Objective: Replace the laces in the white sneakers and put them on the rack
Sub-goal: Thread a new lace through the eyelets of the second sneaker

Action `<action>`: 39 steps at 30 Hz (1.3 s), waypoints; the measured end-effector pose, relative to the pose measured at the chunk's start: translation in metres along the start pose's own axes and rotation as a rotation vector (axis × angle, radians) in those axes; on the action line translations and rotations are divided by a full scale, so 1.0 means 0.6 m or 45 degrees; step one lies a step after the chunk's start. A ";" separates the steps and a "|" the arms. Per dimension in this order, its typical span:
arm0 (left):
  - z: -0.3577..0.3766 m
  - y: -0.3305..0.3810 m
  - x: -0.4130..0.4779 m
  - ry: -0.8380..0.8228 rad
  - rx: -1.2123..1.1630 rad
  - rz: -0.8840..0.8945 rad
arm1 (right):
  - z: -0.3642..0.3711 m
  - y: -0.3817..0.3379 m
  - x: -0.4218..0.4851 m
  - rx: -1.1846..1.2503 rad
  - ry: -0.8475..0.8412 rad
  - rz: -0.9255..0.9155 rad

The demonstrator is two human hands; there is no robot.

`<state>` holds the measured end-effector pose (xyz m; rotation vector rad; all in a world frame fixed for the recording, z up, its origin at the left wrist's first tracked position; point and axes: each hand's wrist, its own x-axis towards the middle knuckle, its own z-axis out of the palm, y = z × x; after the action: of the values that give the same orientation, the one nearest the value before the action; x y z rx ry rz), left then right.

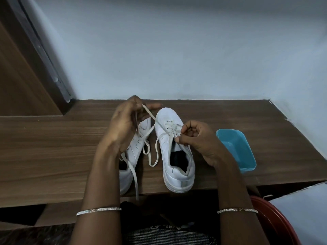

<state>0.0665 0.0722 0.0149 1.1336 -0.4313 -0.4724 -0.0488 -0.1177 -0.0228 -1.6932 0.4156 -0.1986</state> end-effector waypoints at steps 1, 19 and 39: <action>-0.003 0.006 -0.002 0.021 -0.227 -0.006 | 0.000 0.000 0.000 0.015 -0.005 -0.002; 0.014 -0.040 0.004 -0.156 1.770 0.160 | 0.013 0.013 0.023 -0.616 0.259 -0.324; -0.011 0.002 0.000 0.071 -0.284 0.057 | 0.011 0.002 0.013 -0.388 0.106 -0.298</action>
<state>0.0704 0.0774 0.0140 0.9175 -0.3456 -0.4376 -0.0397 -0.1150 -0.0261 -2.0391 0.3198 -0.3940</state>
